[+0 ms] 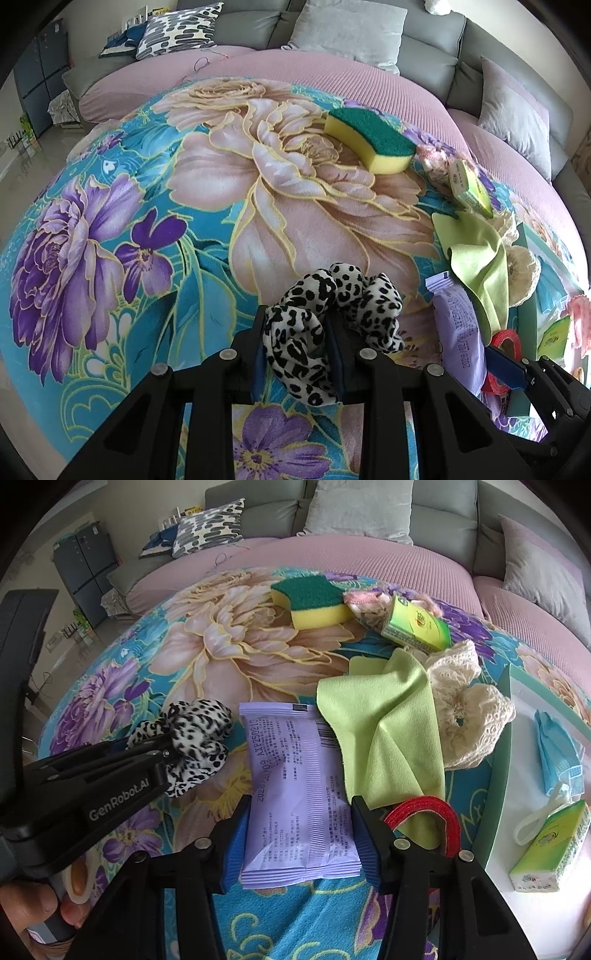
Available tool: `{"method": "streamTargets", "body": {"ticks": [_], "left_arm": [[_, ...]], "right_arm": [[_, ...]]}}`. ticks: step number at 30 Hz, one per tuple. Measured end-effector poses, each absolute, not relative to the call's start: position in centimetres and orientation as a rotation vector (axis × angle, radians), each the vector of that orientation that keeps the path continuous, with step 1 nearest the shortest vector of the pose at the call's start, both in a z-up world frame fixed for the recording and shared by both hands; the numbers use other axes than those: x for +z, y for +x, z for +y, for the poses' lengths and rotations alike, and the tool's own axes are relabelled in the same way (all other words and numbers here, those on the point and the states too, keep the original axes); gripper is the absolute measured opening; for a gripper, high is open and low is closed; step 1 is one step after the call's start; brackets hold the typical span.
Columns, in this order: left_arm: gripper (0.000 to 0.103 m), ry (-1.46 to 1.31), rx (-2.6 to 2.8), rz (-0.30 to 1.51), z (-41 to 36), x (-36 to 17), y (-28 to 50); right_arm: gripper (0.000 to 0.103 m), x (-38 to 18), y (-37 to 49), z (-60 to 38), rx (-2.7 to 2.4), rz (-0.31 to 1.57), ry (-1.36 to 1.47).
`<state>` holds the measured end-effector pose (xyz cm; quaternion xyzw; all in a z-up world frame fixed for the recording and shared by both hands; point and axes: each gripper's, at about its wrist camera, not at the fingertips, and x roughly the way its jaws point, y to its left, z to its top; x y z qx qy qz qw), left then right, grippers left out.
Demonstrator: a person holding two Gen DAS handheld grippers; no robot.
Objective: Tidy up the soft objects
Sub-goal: 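Grasp the purple wrapped packet with the right tool while the left tool holds the scrunchie, then carry scrunchie and purple packet over the white tray and open both tools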
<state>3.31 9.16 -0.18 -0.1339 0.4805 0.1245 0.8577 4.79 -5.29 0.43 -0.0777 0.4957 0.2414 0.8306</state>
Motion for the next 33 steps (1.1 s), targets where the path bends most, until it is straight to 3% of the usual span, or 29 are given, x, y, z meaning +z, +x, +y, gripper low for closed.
{"method": "streamTargets", "body": {"ticks": [22, 33], "left_arm": [[0.025, -0.255, 0.262, 0.833, 8.0, 5.8, 1.6], [0.025, -0.174, 0.146, 0.806, 2.9, 7.4, 2.4]], "right_arm": [[0.054, 5.7, 3.3, -8.0, 0.525, 0.9, -0.069], [0.054, 7.9, 3.3, -15.8, 0.344, 0.849, 0.028]]}}
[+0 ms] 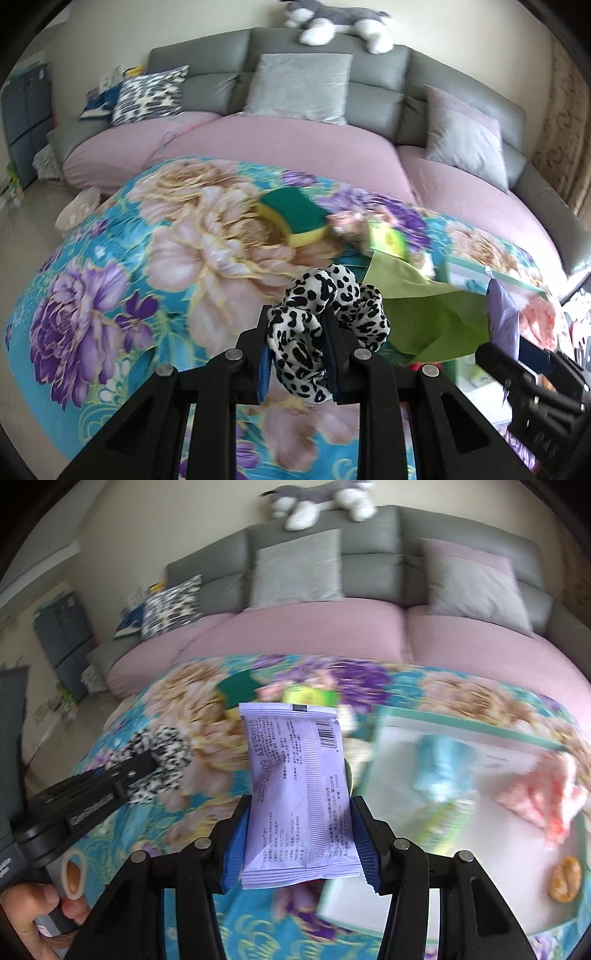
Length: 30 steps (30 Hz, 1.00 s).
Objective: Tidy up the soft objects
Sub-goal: 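Carry scrunchie and purple packet over the white tray and open both tools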
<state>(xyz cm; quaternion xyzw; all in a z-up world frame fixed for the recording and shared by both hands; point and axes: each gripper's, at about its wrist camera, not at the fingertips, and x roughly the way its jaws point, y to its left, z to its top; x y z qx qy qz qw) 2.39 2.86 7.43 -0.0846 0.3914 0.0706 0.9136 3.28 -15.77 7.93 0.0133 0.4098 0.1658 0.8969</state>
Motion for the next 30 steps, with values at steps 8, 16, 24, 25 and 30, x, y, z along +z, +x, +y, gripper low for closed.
{"method": "streamTargets", "body": {"ticks": [8, 16, 24, 25, 30], "left_arm": [[0.025, -0.071, -0.022, 0.809, -4.1, 8.0, 2.9], [0.025, 0.052, -0.196, 0.837, -11.0, 7.7, 2.4], [0.025, 0.149, -0.361, 0.915, -16.6, 5.7, 1.7], [0.025, 0.158, -0.366, 0.924, -16.9, 5.4, 1.7], [0.025, 0.204, -0.378, 0.952, -18.8, 4.0, 2.2]], "right_arm": [[0.054, 8.0, 3.2, -24.1, 0.142, 0.86, 0.142], [0.055, 7.8, 2.6, -29.0, 0.048, 0.856, 0.214], [0.055, 5.9, 2.3, -31.7, -0.002, 0.933, 0.255], [0.055, 5.7, 2.3, -31.8, -0.006, 0.939, 0.257], [0.055, 5.0, 2.3, -33.1, -0.038, 0.953, 0.282]]}}
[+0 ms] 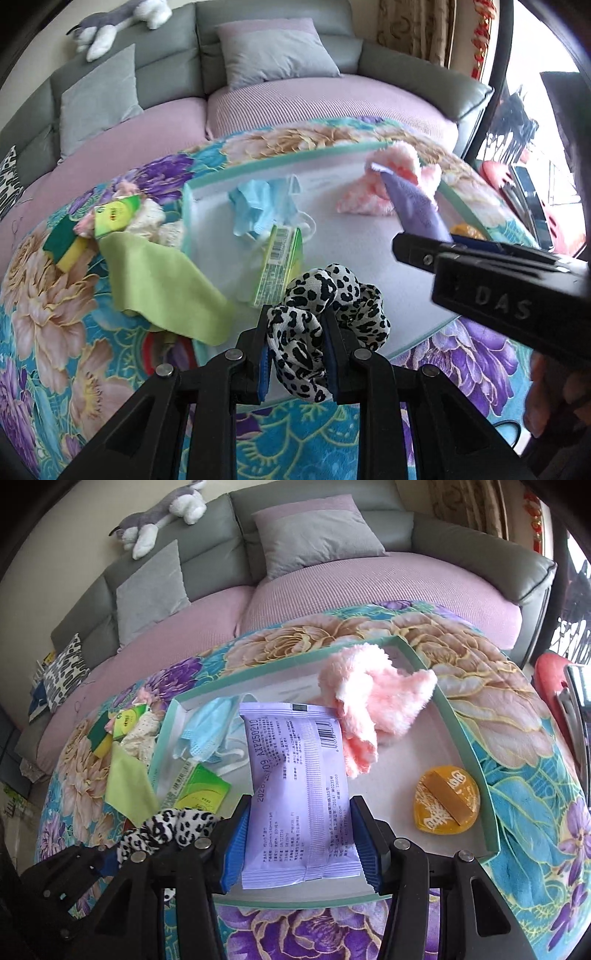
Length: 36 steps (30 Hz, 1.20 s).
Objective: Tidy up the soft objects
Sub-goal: 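Carry scrunchie and purple packet over the white tray and open both tools, then withdraw both tools from the tray back toward the pile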
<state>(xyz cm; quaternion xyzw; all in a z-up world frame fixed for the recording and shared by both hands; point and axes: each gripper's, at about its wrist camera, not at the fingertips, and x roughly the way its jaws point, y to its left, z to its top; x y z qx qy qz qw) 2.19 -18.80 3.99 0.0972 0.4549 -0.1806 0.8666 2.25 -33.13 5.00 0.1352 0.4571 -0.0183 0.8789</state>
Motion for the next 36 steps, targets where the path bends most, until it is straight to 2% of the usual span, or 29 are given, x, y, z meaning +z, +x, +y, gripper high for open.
{"method": "streamTargets", "body": {"ticks": [11, 12, 13, 15, 16, 19, 23, 26, 29, 32, 36], "left_arm": [[0.027, 0.2, -0.388, 0.954, -20.3, 3.1, 3.7], [0.03, 0.193, -0.397, 0.955, -20.3, 3.2, 3.6], [0.034, 0.189, -0.402, 0.957, -20.2, 3.2, 3.7], [0.052, 0.19, -0.404, 0.956, -20.2, 3.5, 3.4], [0.055, 0.19, -0.408, 0.953, -20.2, 3.6, 3.2], [0.058, 0.164, -0.427, 0.934, -19.7, 4.5, 2.9], [0.064, 0.127, -0.413, 0.898, -18.6, 5.8, 2.7], [0.08, 0.109, -0.381, 0.872, -17.6, 6.4, 2.9], [0.085, 0.091, -0.327, 0.852, -16.3, 6.6, 3.3], [0.093, 0.068, -0.243, 0.832, -14.4, 6.6, 4.0], [0.095, 0.029, -0.139, 0.812, -11.9, 6.6, 4.7]], "right_arm": [[0.056, 4.9, 2.0, -35.1, -0.082, 0.944, 0.329], [0.057, 4.9, 1.9, -35.3, -0.085, 0.94, 0.338], [0.062, 5.0, 1.9, -35.4, -0.088, 0.937, 0.347], [0.071, 5.1, 1.8, -35.7, -0.098, 0.931, 0.358], [0.073, 5.2, 1.7, -35.8, -0.104, 0.928, 0.36], [0.074, 5.6, 1.6, -36.0, -0.113, 0.91, 0.371], [0.081, 6.0, 1.5, -36.0, -0.122, 0.899, 0.364], [0.089, 6.1, 1.5, -36.0, -0.13, 0.893, 0.361], [0.099, 6.2, 1.4, -36.3, -0.149, 0.882, 0.363], [0.101, 6.1, 1.4, -36.7, -0.162, 0.88, 0.377], [0.103, 5.9, 1.5, -36.6, -0.169, 0.886, 0.374]]}}
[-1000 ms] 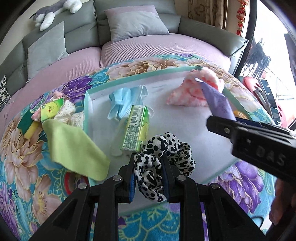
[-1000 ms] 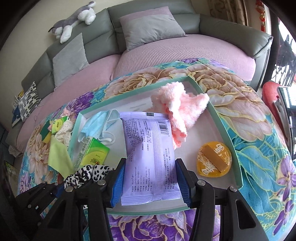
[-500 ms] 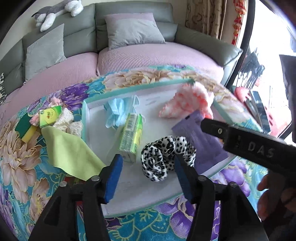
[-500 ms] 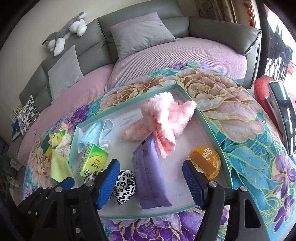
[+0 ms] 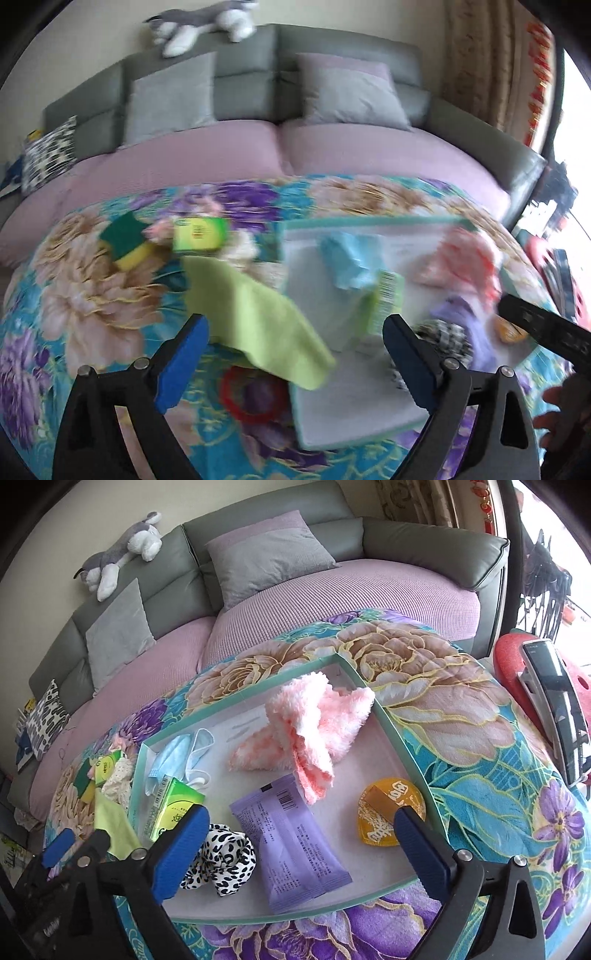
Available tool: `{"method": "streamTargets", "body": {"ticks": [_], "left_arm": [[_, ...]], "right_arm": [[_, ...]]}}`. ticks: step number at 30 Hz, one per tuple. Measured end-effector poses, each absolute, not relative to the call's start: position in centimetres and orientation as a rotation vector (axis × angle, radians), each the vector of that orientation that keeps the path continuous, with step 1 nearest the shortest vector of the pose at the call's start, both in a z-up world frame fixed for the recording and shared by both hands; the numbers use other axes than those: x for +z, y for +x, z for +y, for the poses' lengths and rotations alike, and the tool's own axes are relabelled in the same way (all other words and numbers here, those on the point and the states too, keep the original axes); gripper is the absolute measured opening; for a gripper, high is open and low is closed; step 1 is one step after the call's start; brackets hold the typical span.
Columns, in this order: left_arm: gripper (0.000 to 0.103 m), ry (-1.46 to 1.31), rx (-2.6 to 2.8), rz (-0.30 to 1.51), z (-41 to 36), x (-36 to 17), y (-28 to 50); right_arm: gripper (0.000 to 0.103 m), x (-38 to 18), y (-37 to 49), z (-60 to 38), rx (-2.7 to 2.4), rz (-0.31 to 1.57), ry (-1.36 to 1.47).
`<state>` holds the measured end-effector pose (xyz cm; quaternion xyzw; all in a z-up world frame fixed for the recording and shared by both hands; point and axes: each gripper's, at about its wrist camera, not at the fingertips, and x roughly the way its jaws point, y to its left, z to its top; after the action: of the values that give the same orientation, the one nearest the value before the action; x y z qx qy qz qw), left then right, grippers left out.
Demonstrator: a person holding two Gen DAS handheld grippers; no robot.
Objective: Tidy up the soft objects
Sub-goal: 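Withdraw both tools from the tray back toward the pile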
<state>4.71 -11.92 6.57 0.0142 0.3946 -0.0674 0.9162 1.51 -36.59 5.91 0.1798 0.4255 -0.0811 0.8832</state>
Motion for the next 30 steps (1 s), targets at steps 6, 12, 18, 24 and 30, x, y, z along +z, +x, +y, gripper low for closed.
{"method": "streamTargets", "body": {"ticks": [6, 12, 18, 24, 30], "left_arm": [[0.095, -0.028, -0.004, 0.804, -8.0, 6.2, 5.6], [0.096, -0.075, 0.083, 0.806, -4.6, 6.3, 5.6], [0.096, -0.117, 0.145, 0.819, -2.0, 7.2, 5.7], [0.096, -0.157, 0.185, 0.82, -0.4, 8.0, 6.3], [0.096, -0.168, 0.181, 0.866, -0.5, 7.0, 7.6]], "right_arm": [[0.103, 5.9, 1.8, -36.1, -0.174, 0.883, 0.354], [0.103, 5.9, 2.3, -35.1, -0.156, 0.883, 0.343], [0.103, 6.4, 3.3, -32.1, -0.102, 0.873, 0.295], [0.103, 7.0, 4.2, -28.7, -0.041, 0.858, 0.244], [0.103, 7.5, 4.8, -25.6, 0.018, 0.829, 0.21]]}}
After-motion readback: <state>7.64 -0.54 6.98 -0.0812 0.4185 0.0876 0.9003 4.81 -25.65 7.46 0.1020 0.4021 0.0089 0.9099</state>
